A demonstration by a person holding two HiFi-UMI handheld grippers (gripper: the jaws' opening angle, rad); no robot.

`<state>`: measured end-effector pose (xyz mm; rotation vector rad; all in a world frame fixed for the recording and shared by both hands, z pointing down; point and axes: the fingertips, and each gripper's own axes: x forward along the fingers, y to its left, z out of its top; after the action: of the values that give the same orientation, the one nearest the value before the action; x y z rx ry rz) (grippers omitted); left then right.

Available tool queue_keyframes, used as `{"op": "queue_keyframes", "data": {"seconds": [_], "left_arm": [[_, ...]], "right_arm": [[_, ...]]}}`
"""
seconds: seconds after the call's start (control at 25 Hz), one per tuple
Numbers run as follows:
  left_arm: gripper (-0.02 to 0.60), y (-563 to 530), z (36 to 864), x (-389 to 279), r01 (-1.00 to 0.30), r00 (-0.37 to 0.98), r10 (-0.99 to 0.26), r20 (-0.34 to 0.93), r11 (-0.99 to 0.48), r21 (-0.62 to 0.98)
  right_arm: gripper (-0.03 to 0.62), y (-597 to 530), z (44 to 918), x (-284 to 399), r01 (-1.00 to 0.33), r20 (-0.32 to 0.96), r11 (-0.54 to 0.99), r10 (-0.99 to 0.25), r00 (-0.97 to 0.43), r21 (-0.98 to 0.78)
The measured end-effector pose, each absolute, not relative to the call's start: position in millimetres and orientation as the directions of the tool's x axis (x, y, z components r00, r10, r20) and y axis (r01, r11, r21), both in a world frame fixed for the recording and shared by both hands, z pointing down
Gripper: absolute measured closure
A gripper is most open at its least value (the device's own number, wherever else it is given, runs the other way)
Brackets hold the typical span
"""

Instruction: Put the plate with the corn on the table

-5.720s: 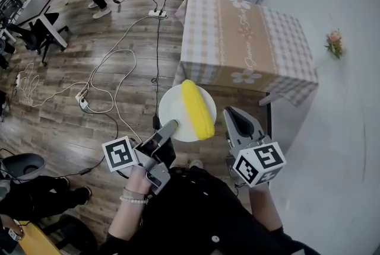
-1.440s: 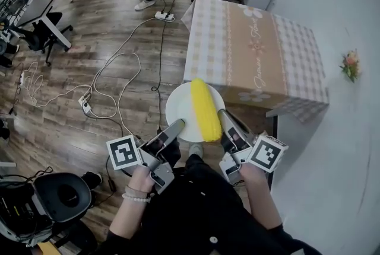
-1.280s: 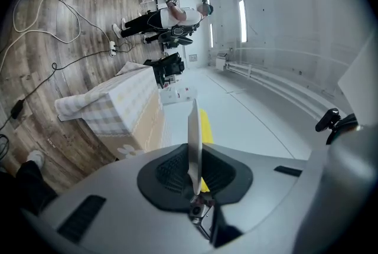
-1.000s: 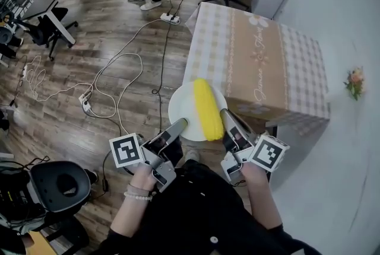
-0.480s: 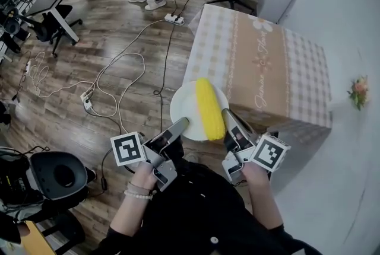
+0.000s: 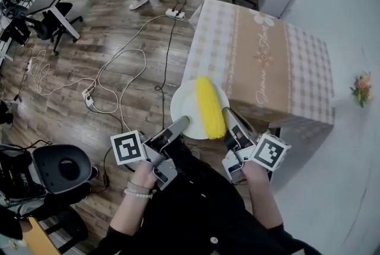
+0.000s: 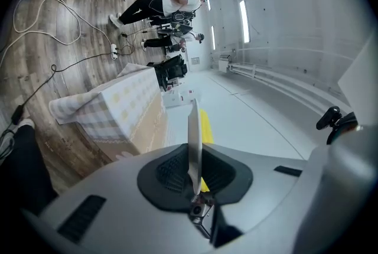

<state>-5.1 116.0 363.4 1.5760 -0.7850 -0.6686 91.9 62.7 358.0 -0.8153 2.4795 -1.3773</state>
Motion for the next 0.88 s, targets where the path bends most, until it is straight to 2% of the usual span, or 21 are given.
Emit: {"op": "queue_keyframes", "data": {"seconds": [0.88], "left_arm": [[0.532,55.8,366.5,9.9,-0.11,0.697,-0.717,0.008,-0.096,0.989]], "right_arm": [[0.516,14.9,362.0,113.2,-0.423,0.109,0.356,-0.643,-0.758,-0.833]]}}
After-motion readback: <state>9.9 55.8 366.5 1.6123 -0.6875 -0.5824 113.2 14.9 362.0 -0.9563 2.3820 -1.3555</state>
